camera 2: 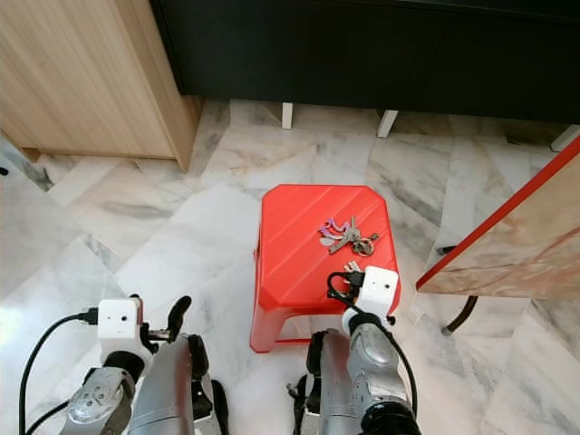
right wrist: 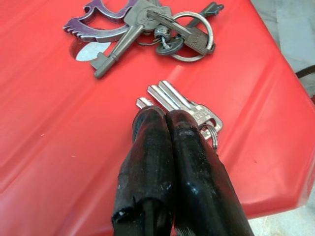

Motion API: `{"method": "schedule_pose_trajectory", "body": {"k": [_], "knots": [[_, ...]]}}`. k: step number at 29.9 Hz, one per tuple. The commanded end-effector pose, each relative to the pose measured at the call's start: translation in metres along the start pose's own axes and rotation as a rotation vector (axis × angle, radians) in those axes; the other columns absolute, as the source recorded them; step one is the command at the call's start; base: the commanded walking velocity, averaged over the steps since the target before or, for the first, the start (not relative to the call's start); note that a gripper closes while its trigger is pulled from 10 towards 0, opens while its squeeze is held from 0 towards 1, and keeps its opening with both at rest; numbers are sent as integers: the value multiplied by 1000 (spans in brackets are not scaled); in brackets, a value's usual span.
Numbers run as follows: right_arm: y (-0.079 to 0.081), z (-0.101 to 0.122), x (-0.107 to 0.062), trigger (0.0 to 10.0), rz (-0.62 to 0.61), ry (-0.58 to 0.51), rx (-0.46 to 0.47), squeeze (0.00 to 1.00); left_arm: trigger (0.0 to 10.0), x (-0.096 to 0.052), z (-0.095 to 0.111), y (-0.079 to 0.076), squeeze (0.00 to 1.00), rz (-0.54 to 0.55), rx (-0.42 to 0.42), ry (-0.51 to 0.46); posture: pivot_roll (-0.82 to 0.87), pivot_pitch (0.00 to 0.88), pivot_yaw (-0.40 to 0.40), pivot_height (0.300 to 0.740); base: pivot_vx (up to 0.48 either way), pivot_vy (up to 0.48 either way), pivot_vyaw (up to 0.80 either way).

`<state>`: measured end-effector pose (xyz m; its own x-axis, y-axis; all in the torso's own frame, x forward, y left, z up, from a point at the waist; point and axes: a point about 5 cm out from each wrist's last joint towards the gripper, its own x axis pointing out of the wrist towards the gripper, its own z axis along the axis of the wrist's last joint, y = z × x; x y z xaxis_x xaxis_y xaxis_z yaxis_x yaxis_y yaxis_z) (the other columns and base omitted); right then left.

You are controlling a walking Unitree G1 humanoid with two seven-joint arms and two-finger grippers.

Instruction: Hang keys on a hook

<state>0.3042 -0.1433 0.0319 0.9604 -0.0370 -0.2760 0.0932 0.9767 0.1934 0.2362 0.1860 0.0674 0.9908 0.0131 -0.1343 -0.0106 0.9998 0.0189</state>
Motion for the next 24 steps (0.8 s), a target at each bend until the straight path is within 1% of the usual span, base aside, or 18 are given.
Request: {"method": "schedule_pose_trajectory", "body": {"k": [1, 7, 10, 11, 13, 14, 15, 16, 17, 19, 21, 22, 23, 24], "knots": [[-3, -8, -3, 10000, -11, 33, 2, 0, 10000, -3, -8, -1, 0, 5, -2, 31, 107, 295, -90, 594, 0, 0, 0], [-3, -5, -3, 10000, -6, 16, 5, 0, 10000, -3, -8, 0, 0, 7, 1, 31, 107, 296, -89, 594, 0, 0, 0], [2, 2, -3, 10000, 42, -36, -12, 0, 10000, -2, -8, 0, 0, 7, 2, 31, 107, 294, -89, 594, 0, 0, 0], [2, 2, -3, 10000, 42, -36, -12, 0, 10000, -2, -8, 0, 0, 7, 2, 31, 107, 294, -89, 594, 0, 0, 0], [11, 14, -9, 10000, 118, -127, -23, 0, 10000, -2, -8, 0, 0, 7, 2, 30, 102, 290, -91, 594, 0, 0, 0], [12, 15, -10, 10000, 122, -136, -20, 0, 10000, -1, -8, 0, 0, 7, 2, 29, 102, 290, -91, 594, 0, 0, 0], [11, 16, -12, 10000, 122, -138, -19, 847, 10000, -1, -8, 0, 0, 7, 2, 30, 102, 290, -91, 594, 0, 0, 0], [9, 17, -16, 10000, 112, -150, -11, 1000, 10000, -2, -9, 0, 0, 7, 2, 31, 104, 288, -92, 594, 0, 0, 0], [9, 17, -16, 10000, 112, -150, -11, 1000, 10000, -2, -9, 0, 0, 7, 2, 31, 104, 288, -92, 594, 0, 0, 0], [1, 22, -23, 10000, 62, -181, 3, 1000, 10000, -2, -9, 1, 0, 10, 2, 32, 100, 288, -93, 594, 0, 0, 0], [-6, 23, -28, 10000, 17, -185, 0, 1000, 10000, -2, -10, 2, 0, 12, 2, 34, 95, 287, -94, 594, 0, 0, 0], [-13, 20, -34, 10000, -21, -173, -14, 1000, 10000, -2, -10, 2, 0, 13, 2, 35, 95, 287, -94, 594, 0, 0, 0], [-13, 20, -34, 10000, -21, -173, -14, 1000, 10000, -2, -10, 2, 0, 13, 2, 35, 95, 287, -94, 594, 0, 0, 0], [-19, 17, -38, 10000, -41, -149, -29, 631, 10000, -2, -10, 2, 0, 13, 2, 36, 93, 287, -93, 594, 0, 0, 0]]}}
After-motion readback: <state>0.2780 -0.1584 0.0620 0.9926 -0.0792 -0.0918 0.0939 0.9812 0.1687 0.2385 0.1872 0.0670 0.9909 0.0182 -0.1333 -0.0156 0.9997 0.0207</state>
